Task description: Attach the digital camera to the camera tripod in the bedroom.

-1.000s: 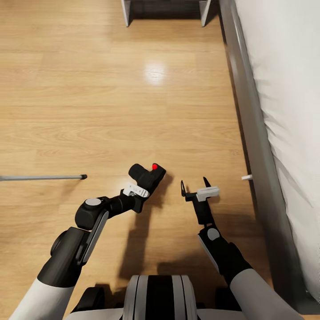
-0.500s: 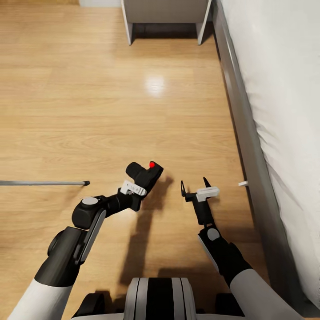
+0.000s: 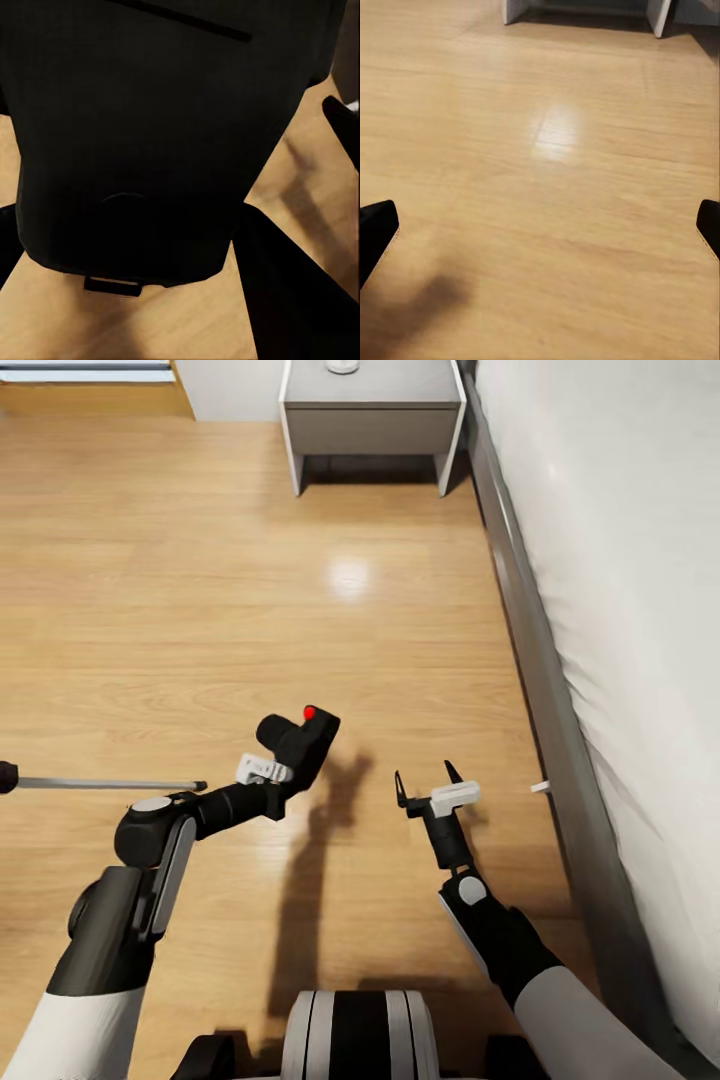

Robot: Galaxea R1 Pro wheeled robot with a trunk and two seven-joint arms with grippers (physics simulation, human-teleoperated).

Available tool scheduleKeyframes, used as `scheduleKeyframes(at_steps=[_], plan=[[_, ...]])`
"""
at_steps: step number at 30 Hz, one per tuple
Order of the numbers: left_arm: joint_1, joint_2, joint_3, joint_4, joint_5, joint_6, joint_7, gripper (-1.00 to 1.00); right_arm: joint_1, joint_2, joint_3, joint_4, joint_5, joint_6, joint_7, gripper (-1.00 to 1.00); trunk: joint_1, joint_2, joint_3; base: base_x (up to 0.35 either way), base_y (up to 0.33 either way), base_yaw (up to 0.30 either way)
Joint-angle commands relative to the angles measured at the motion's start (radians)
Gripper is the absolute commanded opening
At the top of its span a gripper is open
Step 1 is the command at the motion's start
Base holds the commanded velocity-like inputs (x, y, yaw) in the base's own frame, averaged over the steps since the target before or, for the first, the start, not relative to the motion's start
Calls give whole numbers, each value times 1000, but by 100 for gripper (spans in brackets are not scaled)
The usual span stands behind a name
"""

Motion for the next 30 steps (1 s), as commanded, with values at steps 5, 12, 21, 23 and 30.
scheduleKeyframes(at_steps=[5,12,21,23,30], plan=[[-1,-3,26,-1,-3,9,-62,-100,0,0,4,1,8,-1,-9,100,-2,1,19,0,0,0],[-1,-7,32,-1,-3,13,-75,-100,0,0,4,1,8,-1,-9,100,-6,3,46,0,0,0],[-1,-9,32,-1,-3,83,-75,-100,0,0,5,1,8,-1,-9,100,-10,5,81,0,0,0],[-1,-9,32,0,-5,87,-75,-100,0,0,6,1,8,-1,-9,100,-10,5,89,0,0,0],[-1,-8,31,0,-5,88,-75,-100,0,0,6,1,8,-1,-9,100,-14,7,116,0,0,0]])
